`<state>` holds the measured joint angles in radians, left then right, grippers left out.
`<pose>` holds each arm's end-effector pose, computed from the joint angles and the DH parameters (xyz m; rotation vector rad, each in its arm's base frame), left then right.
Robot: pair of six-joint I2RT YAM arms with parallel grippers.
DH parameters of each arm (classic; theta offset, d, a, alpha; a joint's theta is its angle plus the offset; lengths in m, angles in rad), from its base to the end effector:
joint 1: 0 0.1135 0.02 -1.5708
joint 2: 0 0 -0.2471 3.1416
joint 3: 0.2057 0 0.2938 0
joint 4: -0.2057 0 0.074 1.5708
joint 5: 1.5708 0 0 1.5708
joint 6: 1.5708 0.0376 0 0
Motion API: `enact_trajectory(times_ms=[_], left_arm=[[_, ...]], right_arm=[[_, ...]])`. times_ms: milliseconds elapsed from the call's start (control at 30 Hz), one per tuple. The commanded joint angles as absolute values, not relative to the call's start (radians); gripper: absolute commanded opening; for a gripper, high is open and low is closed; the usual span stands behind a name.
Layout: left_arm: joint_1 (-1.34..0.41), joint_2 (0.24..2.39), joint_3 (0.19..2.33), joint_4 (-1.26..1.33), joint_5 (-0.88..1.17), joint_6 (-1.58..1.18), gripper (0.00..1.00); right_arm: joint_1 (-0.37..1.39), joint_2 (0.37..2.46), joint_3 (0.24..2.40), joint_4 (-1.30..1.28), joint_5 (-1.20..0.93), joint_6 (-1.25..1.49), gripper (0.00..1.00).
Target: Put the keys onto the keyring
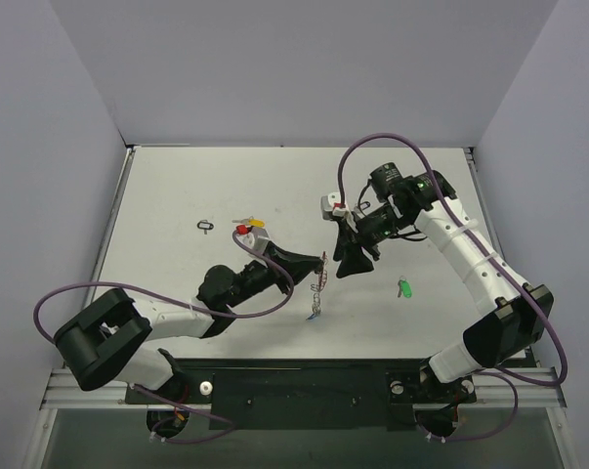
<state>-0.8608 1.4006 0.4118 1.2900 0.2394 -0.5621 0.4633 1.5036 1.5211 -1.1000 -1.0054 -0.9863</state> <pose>0.1835 -0.2272 0.1825 0.4308 1.3390 -1.3572 0.2847 0.1777 0.3419 -1.7062 1.4662 1.0402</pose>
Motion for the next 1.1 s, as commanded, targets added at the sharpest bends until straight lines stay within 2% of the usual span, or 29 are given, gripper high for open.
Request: enact_trajectory(times_ms=[0, 600, 1067], left_arm=[[-0.856, 1.355, 0.439, 1.585, 0.258, -0.537, 0.0], [-0.857, 1.345, 0.463, 1.566, 0.281, -0.532, 0.0], [-0.859, 1.354, 0.463, 1.575, 0.273, -0.532, 0.0]], right_arm=[[0.456, 1.502, 1.528, -1.111, -1.104, -1.072, 0.42], [0.471, 1.568, 1.571, -1.106, -1.127, -1.035, 0.39], [0.488, 1.586, 1.575, -1.081, -1.129, -0.988, 0.25]])
